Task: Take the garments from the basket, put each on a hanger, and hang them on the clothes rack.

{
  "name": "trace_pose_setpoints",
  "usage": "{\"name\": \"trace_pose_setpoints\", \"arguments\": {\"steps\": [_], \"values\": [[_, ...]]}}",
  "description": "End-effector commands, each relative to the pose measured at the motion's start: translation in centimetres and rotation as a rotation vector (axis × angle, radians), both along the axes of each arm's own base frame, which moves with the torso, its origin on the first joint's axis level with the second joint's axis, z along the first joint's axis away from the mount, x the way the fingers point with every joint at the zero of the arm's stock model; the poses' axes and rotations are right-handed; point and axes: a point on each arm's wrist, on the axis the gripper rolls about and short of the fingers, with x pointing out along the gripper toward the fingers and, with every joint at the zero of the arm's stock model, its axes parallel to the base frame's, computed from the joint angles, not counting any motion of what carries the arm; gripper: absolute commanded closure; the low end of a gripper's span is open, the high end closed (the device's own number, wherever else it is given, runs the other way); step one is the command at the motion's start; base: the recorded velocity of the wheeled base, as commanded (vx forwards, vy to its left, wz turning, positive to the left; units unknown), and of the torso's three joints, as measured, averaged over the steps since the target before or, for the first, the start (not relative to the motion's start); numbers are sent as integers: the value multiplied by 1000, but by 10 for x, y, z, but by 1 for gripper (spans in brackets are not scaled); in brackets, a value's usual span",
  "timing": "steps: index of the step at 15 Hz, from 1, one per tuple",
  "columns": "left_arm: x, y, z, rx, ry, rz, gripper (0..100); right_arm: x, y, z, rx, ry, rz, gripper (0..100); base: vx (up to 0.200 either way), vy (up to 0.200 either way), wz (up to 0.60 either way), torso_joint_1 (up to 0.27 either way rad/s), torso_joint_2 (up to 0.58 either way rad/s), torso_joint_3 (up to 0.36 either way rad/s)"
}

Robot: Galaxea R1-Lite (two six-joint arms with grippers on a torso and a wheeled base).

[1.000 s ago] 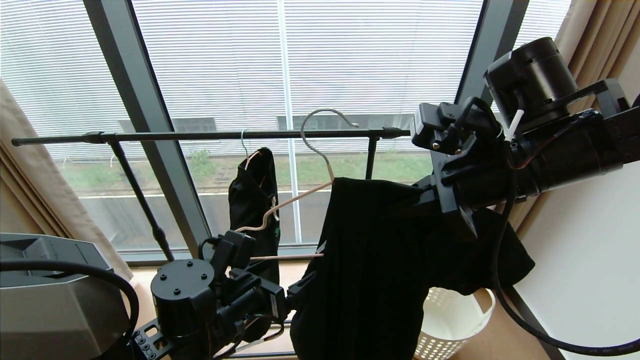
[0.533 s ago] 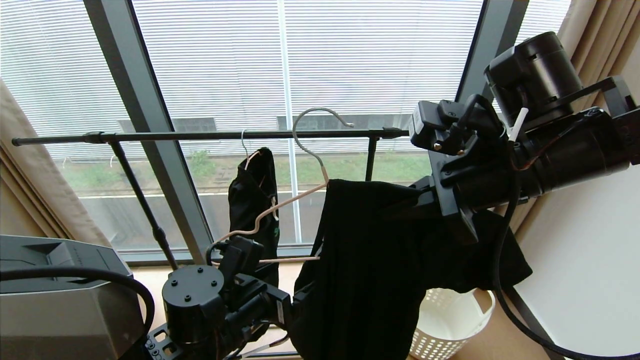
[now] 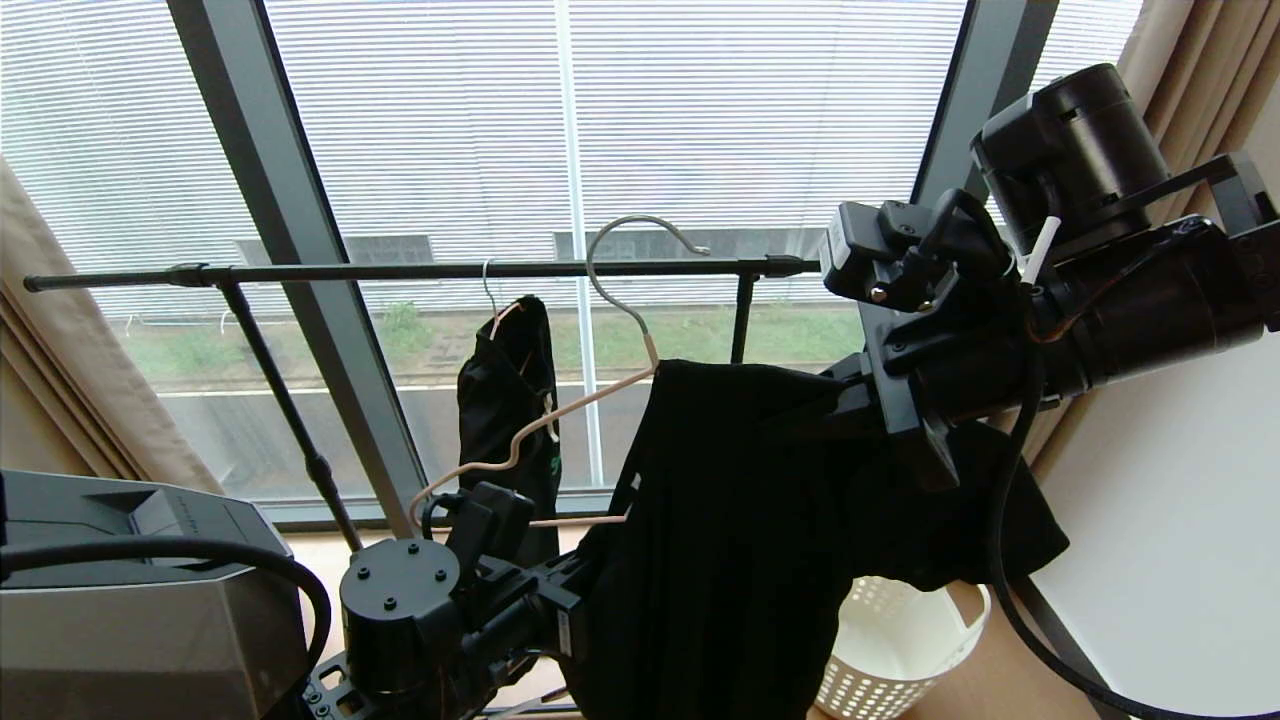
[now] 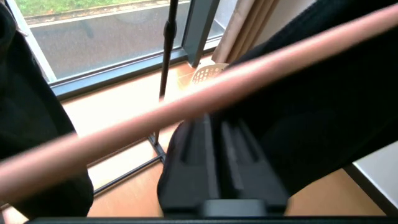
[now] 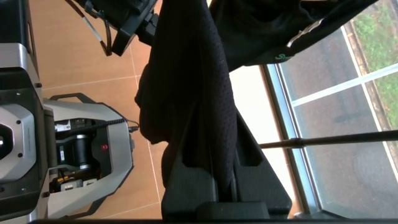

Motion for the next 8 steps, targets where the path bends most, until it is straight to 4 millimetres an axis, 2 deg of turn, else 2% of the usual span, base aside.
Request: {"name": "trace_pose_setpoints", "arguments": {"steps": [1, 5, 8], "values": [[-1, 0, 0, 0, 0, 0, 100, 3, -3, -1, -2, 3, -11, 100, 0, 0, 0, 0, 0, 0], [-1, 3, -1, 21, -4, 1, 100, 13, -22, -5, -10, 18, -84, 100, 0, 0, 0, 0, 0, 0], [-1, 4, -1, 22, -2, 3, 100, 14, -25, -9, -17, 31, -96, 100, 0, 0, 0, 0, 0, 0]]}}
